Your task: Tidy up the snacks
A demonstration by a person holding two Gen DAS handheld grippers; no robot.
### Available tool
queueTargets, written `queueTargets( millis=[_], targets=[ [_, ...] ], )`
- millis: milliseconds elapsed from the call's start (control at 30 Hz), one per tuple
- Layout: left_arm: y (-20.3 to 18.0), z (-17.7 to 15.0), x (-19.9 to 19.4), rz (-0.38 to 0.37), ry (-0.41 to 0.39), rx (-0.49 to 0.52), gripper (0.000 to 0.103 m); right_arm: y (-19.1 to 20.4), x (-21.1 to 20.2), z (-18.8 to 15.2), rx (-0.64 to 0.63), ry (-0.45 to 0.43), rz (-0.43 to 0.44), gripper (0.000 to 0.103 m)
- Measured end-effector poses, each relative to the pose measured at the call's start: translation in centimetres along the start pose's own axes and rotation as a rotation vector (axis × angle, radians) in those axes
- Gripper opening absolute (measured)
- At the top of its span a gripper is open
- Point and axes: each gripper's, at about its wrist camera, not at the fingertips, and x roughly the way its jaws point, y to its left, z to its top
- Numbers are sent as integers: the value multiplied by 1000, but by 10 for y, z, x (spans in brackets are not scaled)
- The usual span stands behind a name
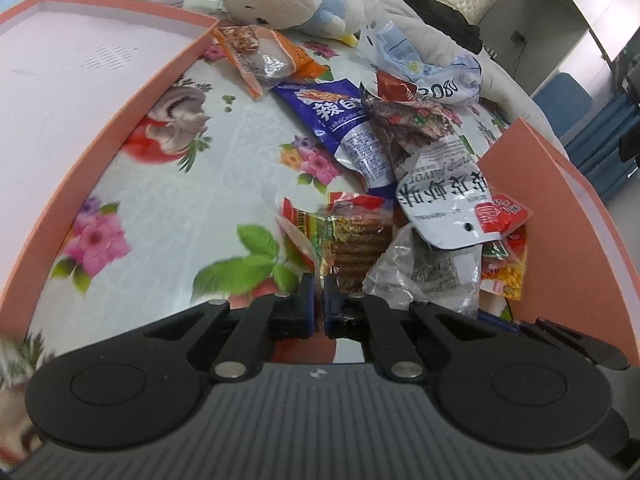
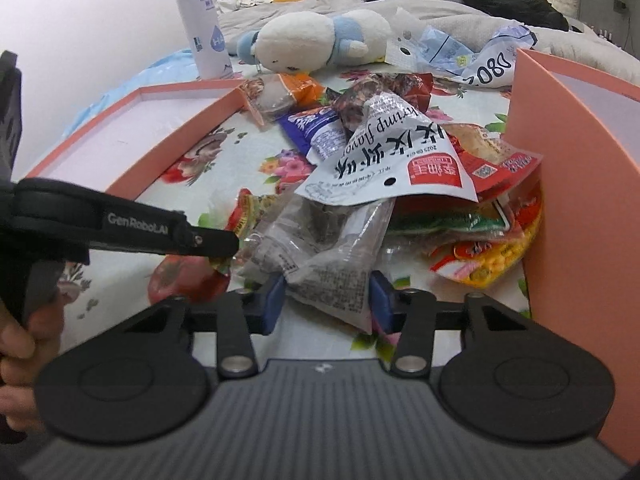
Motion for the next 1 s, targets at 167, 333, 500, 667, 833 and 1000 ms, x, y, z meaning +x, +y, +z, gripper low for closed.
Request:
queueTargets(
  millis=[167,333,500,667,833,1000],
  targets=[
    [-3,-17,-30,27,5,13,4,9,-20,-14,-12,16,4,45],
    [-8,-39,-60,67,0,69,4,15,-43,-30,-22,17,0,43],
    [8,-53,-80,104,16,39,5,10,-65,-49,12,31,-26,43],
    [16,-53,-96,116,36,13,11,8,-79,-66,35,48,-46,43],
    [1,-46,-110,121,-14,46,65,7,-84,-74,47,38,-57,42],
    [-23,-42,-113,91,-53,111,65,7,-85,-78,48,27,-71,42]
  ],
)
